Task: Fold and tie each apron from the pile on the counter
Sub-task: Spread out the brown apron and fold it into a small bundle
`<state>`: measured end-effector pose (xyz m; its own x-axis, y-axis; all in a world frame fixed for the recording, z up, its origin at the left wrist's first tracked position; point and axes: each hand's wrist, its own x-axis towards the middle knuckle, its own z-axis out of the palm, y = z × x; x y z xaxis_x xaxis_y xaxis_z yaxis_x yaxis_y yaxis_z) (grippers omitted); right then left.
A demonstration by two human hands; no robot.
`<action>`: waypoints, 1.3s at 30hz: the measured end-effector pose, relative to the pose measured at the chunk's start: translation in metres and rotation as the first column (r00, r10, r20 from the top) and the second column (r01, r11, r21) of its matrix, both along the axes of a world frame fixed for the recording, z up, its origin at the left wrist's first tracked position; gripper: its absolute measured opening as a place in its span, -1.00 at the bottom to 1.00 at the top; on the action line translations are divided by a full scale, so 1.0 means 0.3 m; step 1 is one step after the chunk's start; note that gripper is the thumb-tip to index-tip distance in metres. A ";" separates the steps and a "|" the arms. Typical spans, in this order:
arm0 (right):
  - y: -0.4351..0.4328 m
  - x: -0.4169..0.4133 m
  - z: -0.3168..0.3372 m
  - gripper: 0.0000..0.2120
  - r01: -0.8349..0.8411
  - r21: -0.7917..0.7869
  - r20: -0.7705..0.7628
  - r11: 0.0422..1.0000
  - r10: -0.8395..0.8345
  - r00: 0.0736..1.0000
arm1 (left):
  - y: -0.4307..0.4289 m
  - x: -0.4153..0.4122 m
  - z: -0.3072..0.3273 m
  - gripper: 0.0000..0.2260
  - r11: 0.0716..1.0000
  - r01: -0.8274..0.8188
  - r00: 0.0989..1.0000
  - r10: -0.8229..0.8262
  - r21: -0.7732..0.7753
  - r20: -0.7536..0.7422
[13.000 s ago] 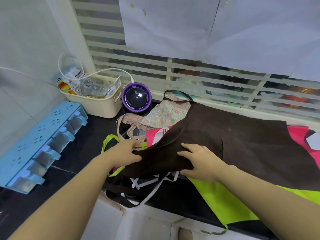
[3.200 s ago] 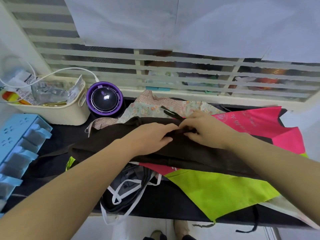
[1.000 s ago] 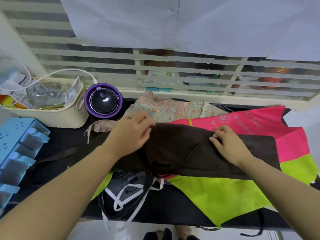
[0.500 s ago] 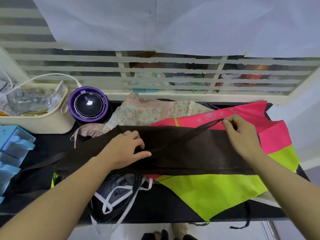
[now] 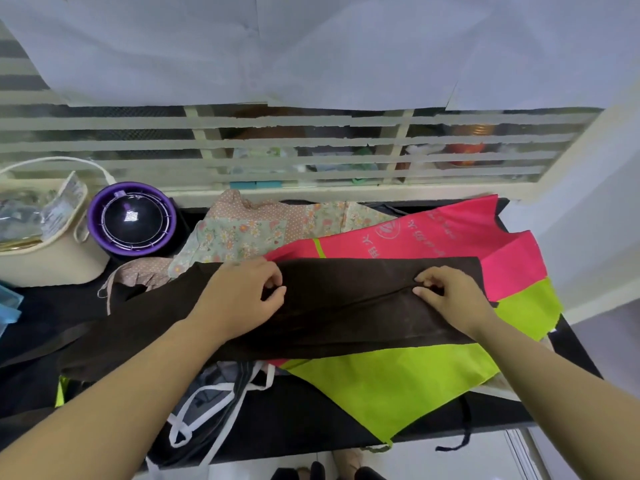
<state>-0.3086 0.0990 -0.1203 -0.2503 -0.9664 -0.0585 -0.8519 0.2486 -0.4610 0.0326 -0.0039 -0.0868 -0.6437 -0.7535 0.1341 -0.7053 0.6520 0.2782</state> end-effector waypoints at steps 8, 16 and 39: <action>0.117 -0.103 -0.039 -0.56 0.360 -0.073 0.082 0.930 -0.354 0.932 | 0.124 -0.328 -0.109 -0.52 0.857 0.505 0.810 -0.431 -0.099 0.397; 0.157 -0.124 -0.050 -0.69 0.726 0.218 0.675 0.652 -0.638 0.370 | 0.104 -0.360 -0.166 -0.48 0.856 0.511 0.787 -0.427 -0.082 0.445; 0.139 -0.232 0.094 -0.30 0.384 0.168 0.780 0.908 -0.360 0.512 | 0.099 -0.375 -0.153 -0.52 0.838 0.539 0.759 -0.437 -0.090 0.482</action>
<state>-0.3781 0.1408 -0.0922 -0.4541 -0.7998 -0.3927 0.0140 0.4343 -0.9007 -0.0800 0.0258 -0.1326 -0.9437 -0.3059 -0.1257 -0.2856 0.9455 -0.1563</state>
